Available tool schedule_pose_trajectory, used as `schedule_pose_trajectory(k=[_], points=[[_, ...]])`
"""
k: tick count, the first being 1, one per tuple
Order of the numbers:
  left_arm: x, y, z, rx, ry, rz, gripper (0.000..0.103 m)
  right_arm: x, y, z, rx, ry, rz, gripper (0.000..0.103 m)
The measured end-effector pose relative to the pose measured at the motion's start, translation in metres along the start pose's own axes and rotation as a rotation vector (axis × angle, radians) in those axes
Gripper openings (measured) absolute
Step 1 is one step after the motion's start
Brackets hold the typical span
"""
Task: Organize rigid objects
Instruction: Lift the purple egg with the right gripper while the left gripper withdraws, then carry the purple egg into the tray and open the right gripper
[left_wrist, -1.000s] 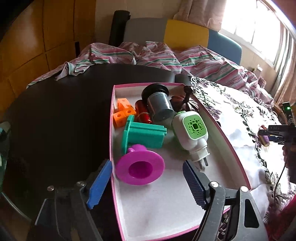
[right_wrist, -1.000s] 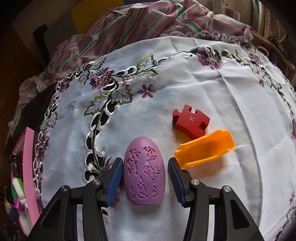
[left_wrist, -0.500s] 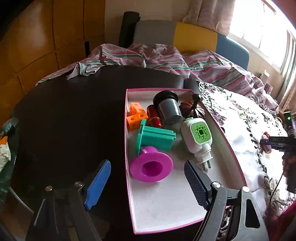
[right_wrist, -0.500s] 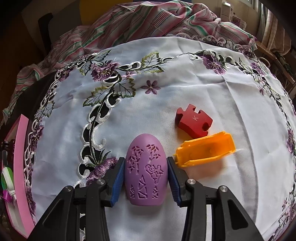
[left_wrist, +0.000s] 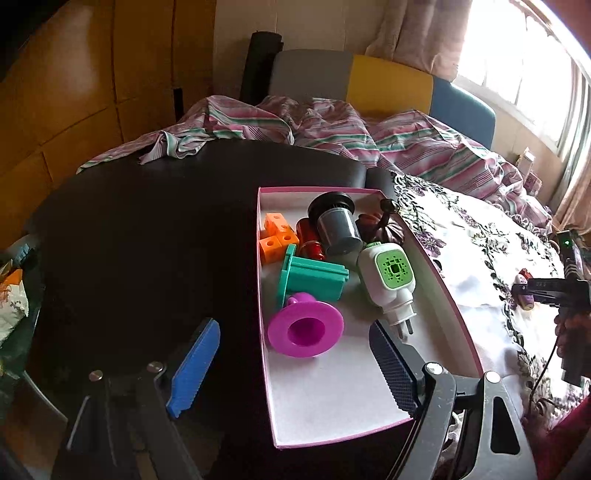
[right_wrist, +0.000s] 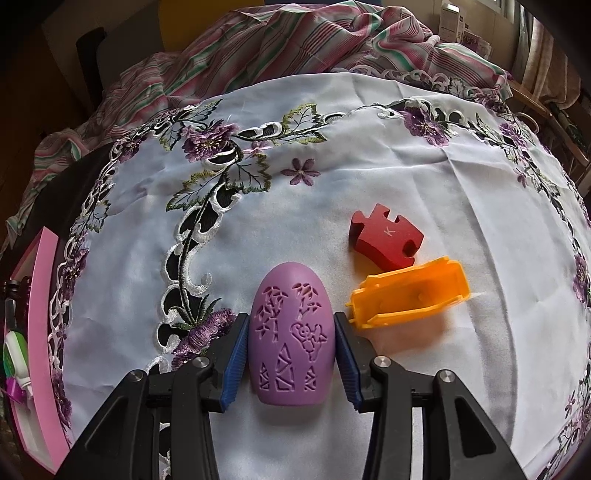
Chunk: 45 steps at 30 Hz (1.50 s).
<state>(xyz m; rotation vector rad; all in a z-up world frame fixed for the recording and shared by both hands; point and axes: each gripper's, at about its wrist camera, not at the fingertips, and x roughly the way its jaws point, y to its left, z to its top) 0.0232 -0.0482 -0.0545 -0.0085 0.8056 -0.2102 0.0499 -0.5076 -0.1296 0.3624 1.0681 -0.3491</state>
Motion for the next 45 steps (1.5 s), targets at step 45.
schedule_pose_trajectory(k=[45], points=[[-0.006, 0.029, -0.003, -0.068, -0.022, 0.016, 0.084, -0.112, 0.172, -0.056, -0.363, -0.124, 0.245, 0.044]])
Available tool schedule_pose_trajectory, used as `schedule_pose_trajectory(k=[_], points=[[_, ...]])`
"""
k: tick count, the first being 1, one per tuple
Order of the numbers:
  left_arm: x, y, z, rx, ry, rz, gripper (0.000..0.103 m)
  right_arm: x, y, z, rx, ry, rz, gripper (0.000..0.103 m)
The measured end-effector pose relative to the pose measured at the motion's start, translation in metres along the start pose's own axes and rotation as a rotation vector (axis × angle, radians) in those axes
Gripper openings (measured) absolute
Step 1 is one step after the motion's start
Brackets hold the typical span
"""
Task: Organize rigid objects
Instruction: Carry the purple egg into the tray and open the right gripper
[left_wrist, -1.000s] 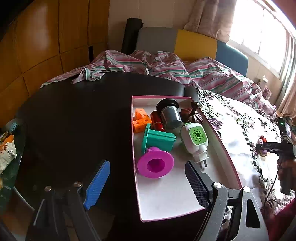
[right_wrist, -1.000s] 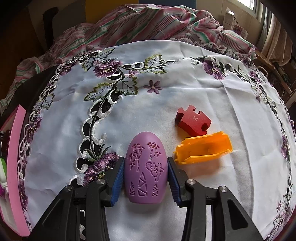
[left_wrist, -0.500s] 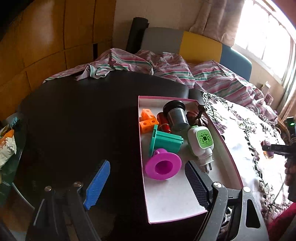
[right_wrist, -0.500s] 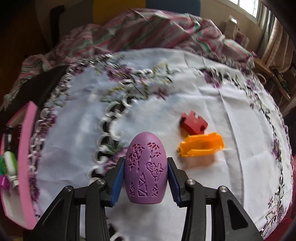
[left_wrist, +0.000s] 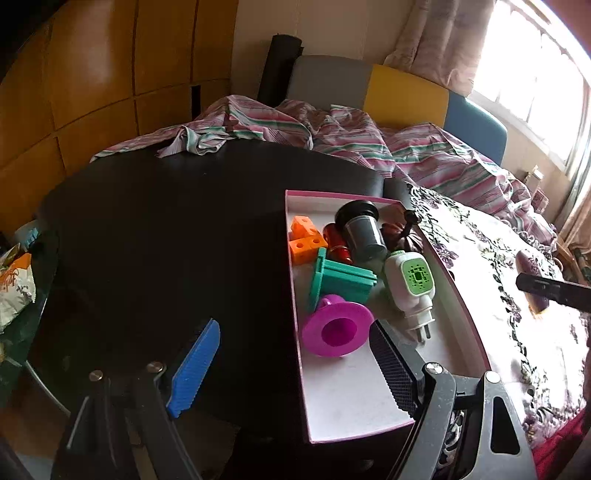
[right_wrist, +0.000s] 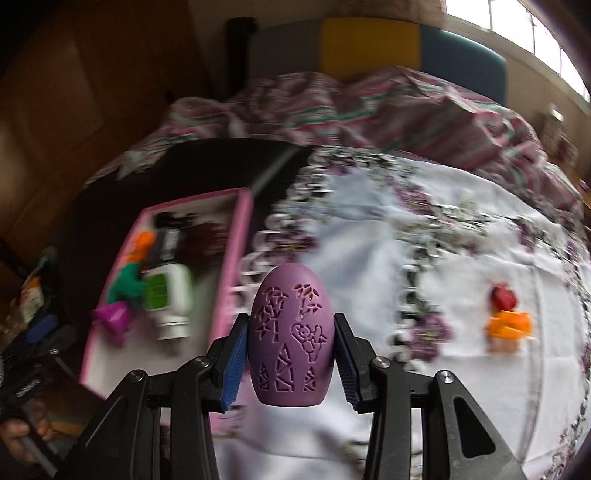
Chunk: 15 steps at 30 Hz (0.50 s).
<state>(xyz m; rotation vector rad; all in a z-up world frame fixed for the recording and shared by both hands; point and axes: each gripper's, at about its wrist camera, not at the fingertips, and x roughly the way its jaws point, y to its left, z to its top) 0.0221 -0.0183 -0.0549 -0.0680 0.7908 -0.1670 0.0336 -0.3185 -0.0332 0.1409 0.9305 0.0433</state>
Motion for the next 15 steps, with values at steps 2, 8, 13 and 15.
schedule_pose_trajectory(k=[2, 8, 13, 15], points=[[-0.001, 0.004, 0.0, -0.008, -0.005, 0.01, 0.084, 0.001, 0.019, -0.002, -0.024, 0.008, 0.058, 0.044], [-0.001, 0.016, -0.002, -0.036, -0.007, 0.041, 0.084, 0.014, 0.08, -0.014, -0.12, 0.062, 0.22, 0.044], [-0.001, 0.018, -0.004, -0.034, -0.004, 0.051, 0.083, 0.049, 0.118, -0.022, -0.176, 0.128, 0.247, 0.044], [-0.002, 0.017, -0.003, -0.029, -0.007, 0.052, 0.083, 0.064, 0.125, -0.024, -0.179, 0.143, 0.232, 0.044]])
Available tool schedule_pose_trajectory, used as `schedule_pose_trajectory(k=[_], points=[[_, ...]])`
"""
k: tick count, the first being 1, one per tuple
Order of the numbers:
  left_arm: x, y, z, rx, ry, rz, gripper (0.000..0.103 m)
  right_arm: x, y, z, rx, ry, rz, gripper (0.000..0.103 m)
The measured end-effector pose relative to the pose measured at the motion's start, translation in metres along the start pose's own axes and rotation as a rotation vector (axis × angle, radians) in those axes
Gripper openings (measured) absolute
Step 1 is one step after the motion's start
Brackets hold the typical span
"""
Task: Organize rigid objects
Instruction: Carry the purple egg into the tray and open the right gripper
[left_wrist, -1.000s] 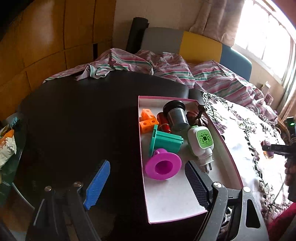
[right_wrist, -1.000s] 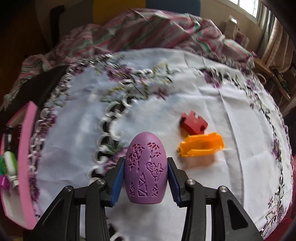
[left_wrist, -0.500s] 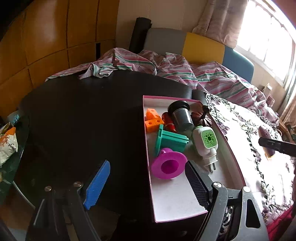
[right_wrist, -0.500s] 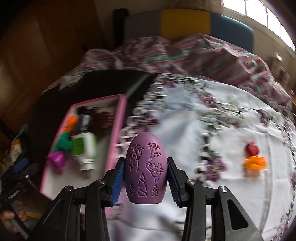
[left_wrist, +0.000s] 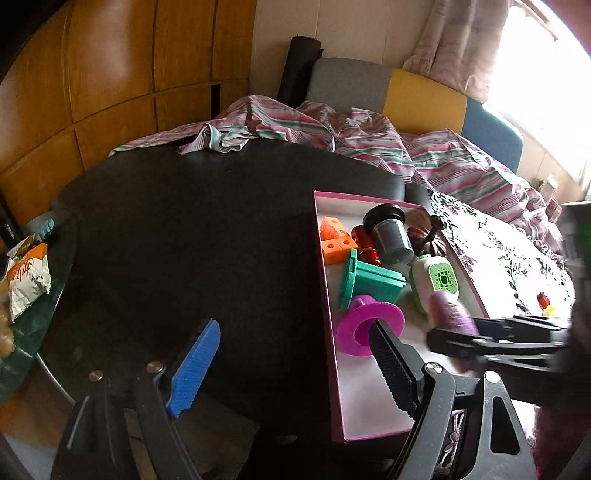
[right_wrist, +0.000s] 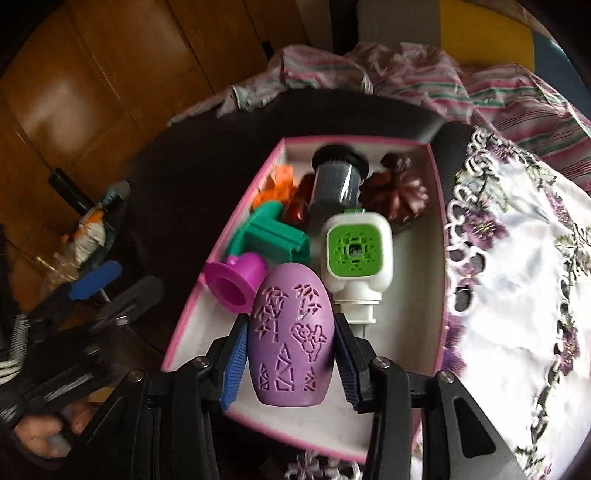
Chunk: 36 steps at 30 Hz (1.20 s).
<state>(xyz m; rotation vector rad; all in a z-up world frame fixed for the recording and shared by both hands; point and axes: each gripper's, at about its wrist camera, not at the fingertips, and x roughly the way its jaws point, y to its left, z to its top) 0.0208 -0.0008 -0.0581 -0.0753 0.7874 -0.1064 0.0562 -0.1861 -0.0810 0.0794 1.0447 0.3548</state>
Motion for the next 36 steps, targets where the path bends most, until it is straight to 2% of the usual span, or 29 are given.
schedule_pose_trajectory(k=[3, 12, 23, 28, 36], points=[[-0.002, -0.001, 0.0, 0.004, -0.008, -0.001, 0.083, 0.015, 0.0, 0.0, 0.015, 0.017, -0.025, 0.044], [-0.006, -0.005, -0.001, 0.018, -0.01, -0.007, 0.083, 0.02, 0.002, 0.006, -0.019, -0.024, -0.197, 0.044], [-0.009, -0.009, 0.0, 0.035, -0.012, -0.006, 0.084, 0.018, 0.005, 0.0, -0.027, -0.027, -0.149, 0.045], [-0.011, -0.012, -0.001, 0.052, -0.019, -0.007, 0.084, 0.018, -0.004, -0.002, 0.025, -0.025, -0.106, 0.045], [-0.015, -0.019, -0.002, 0.071, -0.025, -0.016, 0.084, -0.01, -0.011, 0.0, 0.042, -0.094, -0.062, 0.045]])
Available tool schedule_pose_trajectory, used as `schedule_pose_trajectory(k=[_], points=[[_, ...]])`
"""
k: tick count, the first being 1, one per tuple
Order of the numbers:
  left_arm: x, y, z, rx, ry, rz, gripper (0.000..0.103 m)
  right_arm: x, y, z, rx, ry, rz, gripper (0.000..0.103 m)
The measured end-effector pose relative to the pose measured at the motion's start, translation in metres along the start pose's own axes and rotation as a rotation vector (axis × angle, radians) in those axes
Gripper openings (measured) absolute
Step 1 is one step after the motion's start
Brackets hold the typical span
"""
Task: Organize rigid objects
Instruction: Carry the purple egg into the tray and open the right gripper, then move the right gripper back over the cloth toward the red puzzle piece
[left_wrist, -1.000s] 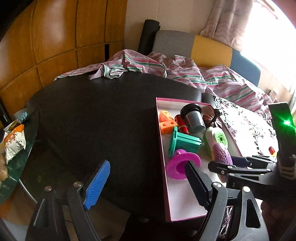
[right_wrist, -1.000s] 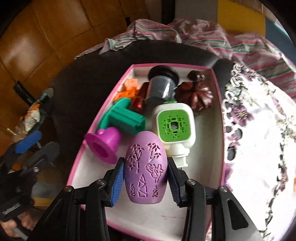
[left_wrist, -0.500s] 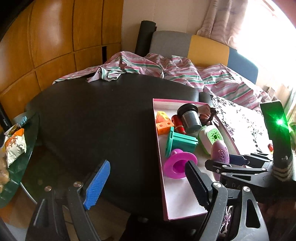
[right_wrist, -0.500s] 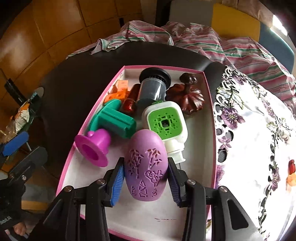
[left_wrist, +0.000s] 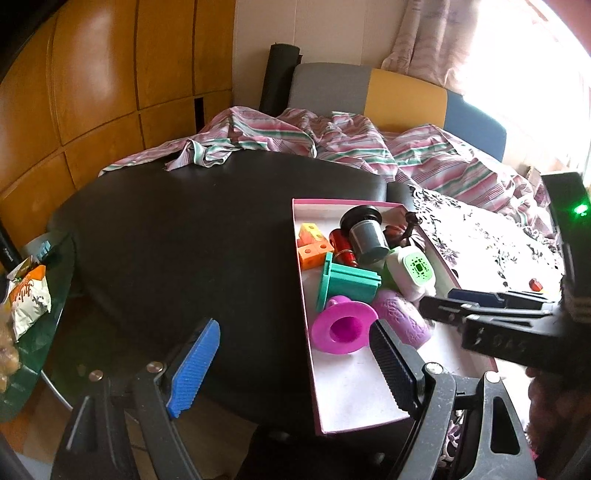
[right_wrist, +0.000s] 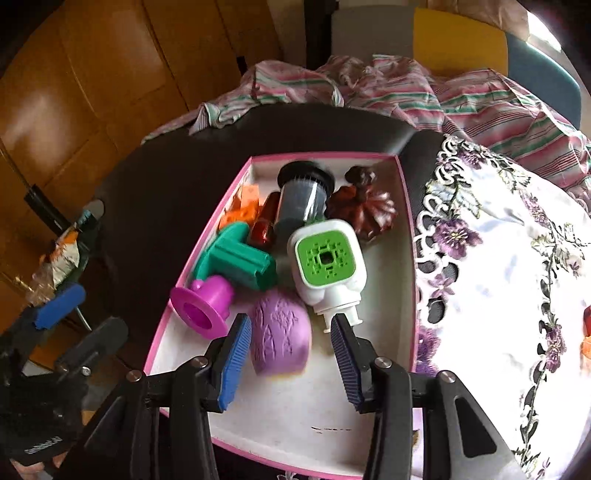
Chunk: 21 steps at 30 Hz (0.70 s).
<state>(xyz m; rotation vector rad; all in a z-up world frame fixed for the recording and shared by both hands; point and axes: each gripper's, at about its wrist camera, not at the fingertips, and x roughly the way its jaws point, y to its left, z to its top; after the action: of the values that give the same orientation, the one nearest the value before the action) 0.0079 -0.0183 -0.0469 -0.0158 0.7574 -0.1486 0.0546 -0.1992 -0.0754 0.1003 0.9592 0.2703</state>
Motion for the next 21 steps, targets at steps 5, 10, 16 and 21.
schedule_pose_trajectory(k=[5, 10, 16, 21], points=[[0.001, -0.004, -0.002, 0.009, 0.008, -0.004, 0.084, -0.011, -0.009, 0.0, 0.02, -0.013, -0.006, 0.045], [0.002, -0.007, -0.003, 0.015, 0.012, -0.01, 0.084, -0.016, -0.019, -0.005, 0.044, -0.015, -0.023, 0.045], [0.004, -0.009, -0.002, 0.02, 0.019, -0.012, 0.084, -0.025, -0.027, -0.007, 0.047, -0.025, -0.043, 0.045], [0.004, -0.011, 0.0, 0.022, 0.015, -0.013, 0.084, -0.038, -0.043, -0.005, 0.057, -0.034, -0.065, 0.045]])
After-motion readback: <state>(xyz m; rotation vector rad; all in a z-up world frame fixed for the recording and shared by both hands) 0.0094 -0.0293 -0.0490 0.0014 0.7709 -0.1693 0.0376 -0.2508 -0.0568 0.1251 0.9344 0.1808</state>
